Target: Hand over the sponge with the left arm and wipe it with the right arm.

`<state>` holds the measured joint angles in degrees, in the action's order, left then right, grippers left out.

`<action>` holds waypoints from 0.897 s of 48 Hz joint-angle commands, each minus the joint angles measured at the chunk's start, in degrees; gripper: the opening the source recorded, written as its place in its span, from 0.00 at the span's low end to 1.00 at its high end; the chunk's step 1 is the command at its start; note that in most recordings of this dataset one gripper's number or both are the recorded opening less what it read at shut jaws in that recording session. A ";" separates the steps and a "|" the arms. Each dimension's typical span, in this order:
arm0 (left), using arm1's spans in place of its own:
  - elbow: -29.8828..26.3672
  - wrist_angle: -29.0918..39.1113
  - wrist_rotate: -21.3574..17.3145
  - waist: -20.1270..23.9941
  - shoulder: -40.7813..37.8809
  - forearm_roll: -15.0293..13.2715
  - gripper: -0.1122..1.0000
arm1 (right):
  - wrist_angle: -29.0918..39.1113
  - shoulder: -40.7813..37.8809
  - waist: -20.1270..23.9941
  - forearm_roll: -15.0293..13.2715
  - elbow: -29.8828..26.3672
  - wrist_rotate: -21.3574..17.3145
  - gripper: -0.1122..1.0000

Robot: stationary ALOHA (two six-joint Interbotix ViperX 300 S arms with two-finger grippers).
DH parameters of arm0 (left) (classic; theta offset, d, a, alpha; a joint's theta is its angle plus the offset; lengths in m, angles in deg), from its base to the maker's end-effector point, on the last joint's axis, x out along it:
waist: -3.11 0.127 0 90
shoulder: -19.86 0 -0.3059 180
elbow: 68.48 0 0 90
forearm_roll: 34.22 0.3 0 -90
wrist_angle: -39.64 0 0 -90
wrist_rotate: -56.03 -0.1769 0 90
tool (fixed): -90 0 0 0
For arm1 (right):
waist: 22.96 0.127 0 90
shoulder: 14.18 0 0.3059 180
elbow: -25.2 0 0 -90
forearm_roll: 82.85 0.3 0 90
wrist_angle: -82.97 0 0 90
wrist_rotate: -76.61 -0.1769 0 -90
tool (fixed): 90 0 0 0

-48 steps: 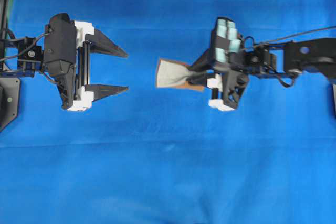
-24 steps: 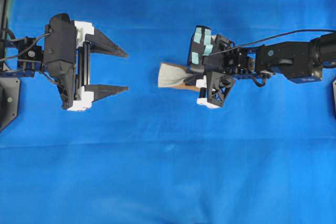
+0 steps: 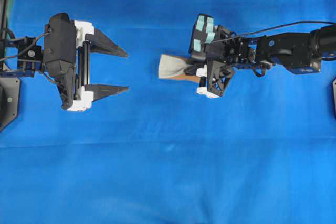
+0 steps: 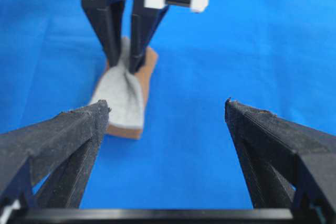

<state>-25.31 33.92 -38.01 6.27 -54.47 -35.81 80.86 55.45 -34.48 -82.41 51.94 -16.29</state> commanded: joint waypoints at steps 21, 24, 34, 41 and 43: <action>-0.70 -0.70 0.18 -0.09 0.26 -0.09 0.91 | -0.62 0.97 6.77 3.34 -0.18 -0.70 0.33; -0.70 -0.70 0.18 -0.09 0.18 -0.09 0.91 | -0.62 0.88 8.61 4.48 -0.26 -0.70 0.31; -0.79 -0.70 0.18 -0.09 0.18 -0.09 0.91 | -0.62 0.70 12.22 7.29 -0.26 -0.70 0.31; -0.79 -0.70 0.18 -0.18 0.18 -0.09 0.91 | -0.62 0.79 11.51 7.29 -0.18 -0.53 0.31; -0.79 -0.79 0.18 -0.26 0.18 -0.09 0.91 | -0.62 0.79 10.90 7.21 -0.18 -0.44 0.31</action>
<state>-25.31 33.92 -37.66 6.27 -54.56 -35.81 80.51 55.54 -23.31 -75.29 52.21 -16.82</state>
